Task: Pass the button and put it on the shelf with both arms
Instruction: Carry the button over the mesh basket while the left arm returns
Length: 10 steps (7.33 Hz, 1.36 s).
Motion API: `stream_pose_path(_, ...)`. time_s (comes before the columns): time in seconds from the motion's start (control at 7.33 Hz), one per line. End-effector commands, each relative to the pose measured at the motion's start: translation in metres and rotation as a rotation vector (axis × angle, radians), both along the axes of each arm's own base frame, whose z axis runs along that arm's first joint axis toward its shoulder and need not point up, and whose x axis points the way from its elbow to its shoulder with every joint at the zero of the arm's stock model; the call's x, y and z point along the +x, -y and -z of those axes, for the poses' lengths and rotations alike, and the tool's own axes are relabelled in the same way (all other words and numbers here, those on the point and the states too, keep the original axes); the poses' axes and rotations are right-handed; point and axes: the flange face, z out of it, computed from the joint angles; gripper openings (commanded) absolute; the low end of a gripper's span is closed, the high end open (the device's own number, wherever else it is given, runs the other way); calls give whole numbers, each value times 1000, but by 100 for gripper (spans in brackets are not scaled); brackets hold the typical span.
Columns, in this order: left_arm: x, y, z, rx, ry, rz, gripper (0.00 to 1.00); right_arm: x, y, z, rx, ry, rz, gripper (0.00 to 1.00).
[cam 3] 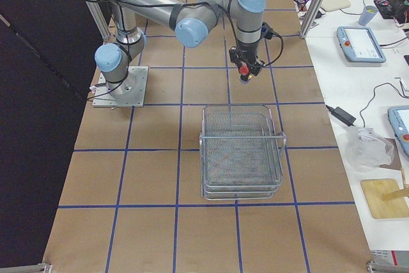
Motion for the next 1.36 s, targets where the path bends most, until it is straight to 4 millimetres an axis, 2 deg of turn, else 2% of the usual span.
stream_pose_path(0.0, 9, -7, -8, -27, 17, -277, 100, -46, 1, 32, 69, -31, 111, 0)
stream_pose_path(0.27, 16, -10, -16, -40, 8, -370, 100, -71, -5, 40, 89, -35, 150, 0)
stream_pose_path(0.41, 18, -10, -18, -52, 3, -375, 100, -76, -4, 51, 105, -25, 154, 0)
stream_pose_path(0.55, 17, -10, -16, -47, 1, -377, 100, -90, -3, 68, 127, -7, 170, 0)
stream_pose_path(0.68, 17, -11, -13, -39, -6, -381, 100, -96, -2, 73, 133, -5, 179, 0)
stream_pose_path(0.82, 16, -11, -13, -38, -16, -379, 100, -97, -2, 76, 138, -4, 179, 24)
stream_pose_path(0.95, 15, -11, -13, -38, -16, -377, 100, -97, -3, 76, 137, -3, 180, 44)
stream_pose_path(1.23, 15, -11, -13, -38, -17, -376, 100, -97, -3, 77, 141, -2, 180, 70)
